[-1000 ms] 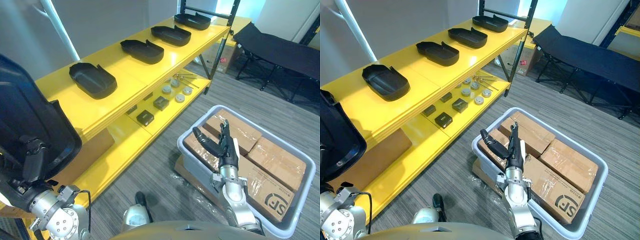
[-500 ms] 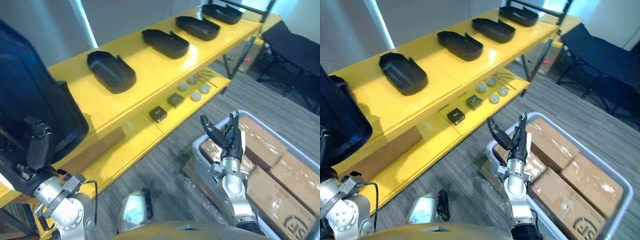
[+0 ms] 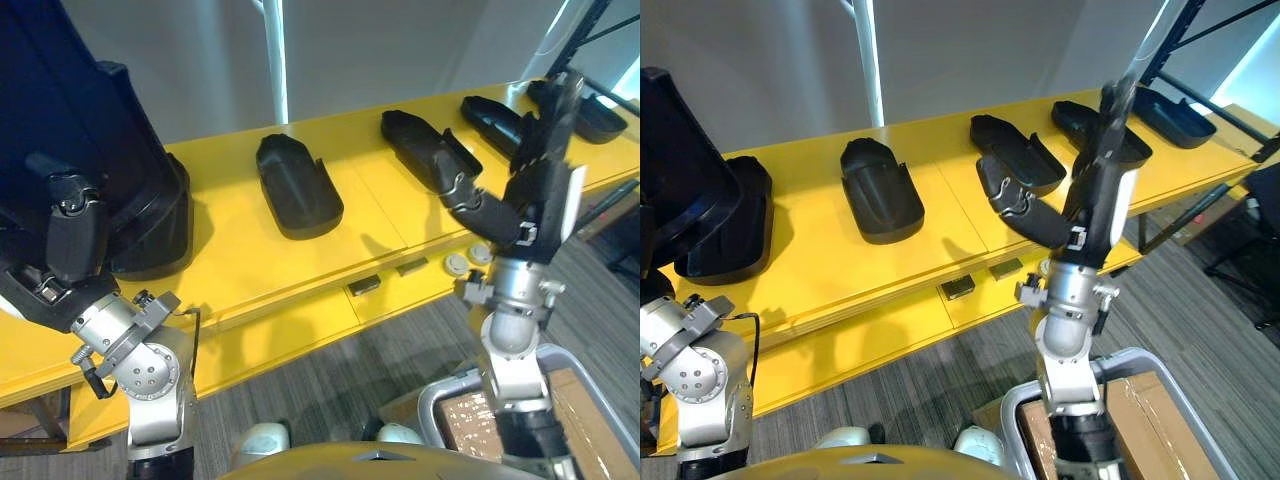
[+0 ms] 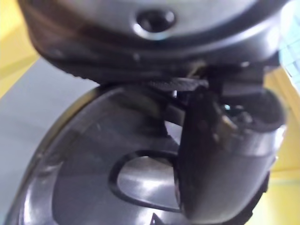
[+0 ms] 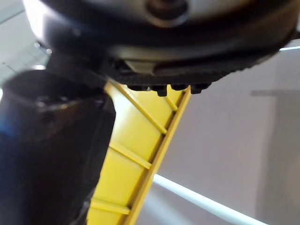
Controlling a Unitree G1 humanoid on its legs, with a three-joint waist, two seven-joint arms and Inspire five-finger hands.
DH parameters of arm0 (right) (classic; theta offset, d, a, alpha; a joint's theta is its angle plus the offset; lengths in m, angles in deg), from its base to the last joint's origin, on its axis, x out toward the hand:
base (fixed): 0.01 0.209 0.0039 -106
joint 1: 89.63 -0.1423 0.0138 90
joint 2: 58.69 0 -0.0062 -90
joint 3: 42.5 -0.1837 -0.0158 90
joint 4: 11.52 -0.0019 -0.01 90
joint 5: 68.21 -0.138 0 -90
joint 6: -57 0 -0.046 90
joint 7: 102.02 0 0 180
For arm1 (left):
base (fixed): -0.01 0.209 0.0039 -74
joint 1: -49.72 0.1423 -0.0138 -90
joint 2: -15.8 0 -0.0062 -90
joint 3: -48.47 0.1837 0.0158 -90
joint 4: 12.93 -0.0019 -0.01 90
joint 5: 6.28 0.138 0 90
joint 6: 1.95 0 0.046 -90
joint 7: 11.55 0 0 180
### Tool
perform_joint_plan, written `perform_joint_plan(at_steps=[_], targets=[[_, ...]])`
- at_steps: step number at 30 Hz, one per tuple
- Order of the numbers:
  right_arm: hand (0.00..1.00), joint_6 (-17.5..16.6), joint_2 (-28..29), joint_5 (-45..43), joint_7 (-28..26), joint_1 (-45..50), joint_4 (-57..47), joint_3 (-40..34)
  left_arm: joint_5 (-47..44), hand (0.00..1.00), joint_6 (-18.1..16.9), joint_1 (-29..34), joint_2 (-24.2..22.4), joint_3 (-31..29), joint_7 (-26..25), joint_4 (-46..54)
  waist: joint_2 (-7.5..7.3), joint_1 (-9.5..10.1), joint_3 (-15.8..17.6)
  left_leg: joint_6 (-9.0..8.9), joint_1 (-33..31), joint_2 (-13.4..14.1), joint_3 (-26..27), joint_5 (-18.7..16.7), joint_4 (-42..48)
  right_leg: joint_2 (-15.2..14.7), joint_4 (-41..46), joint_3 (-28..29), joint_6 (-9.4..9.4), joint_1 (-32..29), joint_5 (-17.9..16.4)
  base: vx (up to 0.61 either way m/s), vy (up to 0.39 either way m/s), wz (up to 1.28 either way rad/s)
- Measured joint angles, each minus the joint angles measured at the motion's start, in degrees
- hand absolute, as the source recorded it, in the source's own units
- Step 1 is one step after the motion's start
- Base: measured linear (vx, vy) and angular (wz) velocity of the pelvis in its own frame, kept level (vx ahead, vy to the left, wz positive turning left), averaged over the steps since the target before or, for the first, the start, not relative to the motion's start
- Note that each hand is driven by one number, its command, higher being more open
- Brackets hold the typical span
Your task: Walk over and take three plastic housings, then place them on the shelf
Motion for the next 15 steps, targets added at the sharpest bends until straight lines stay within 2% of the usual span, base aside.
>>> perform_joint_plan(at_steps=[2,6,11,15], targets=[[1.00,0.00,-0.41,-3.01,-2.28,-0.04,-1.92,-1.83,-0.06,0.00,0.58,0.17,-0.28,0.51,1.05,1.26,0.83,-0.16,-0.52,-0.47,0.22,1.33,1.66,-0.37,0.50,1.54,-3.12,-1.31,-0.47,2.80,0.30,0.17,-0.142,0.27],[1.00,0.66,0.58,-7.81,-4.04,1.64,-2.91,-3.27,0.12,0.00,0.58,0.46,-0.62,2.46,2.19,1.74,2.08,-0.67,-1.28,-0.31,0.32,1.15,3.58,-0.20,0.00,1.62,-5.33,-2.72,-0.47,4.67,0.29,0.12,-0.048,0.20],[1.00,0.72,5.40,-11.24,-6.60,5.01,-2.03,-2.90,0.44,0.00,0.74,4.26,-1.33,2.92,1.32,3.28,2.20,-0.57,-1.33,0.33,0.59,0.57,2.94,0.90,-3.08,1.36,-5.47,-4.20,-0.49,4.64,0.28,0.05,0.028,0.21],[1.00,0.72,6.81,-11.86,-7.94,4.98,0.90,-0.73,2.35,0.00,2.02,8.65,-2.48,2.75,0.67,3.28,2.21,0.15,-1.31,0.32,0.27,-0.01,1.23,2.89,-5.55,1.10,-5.54,-5.83,-0.64,4.65,0.19,-0.03,0.021,0.35]])
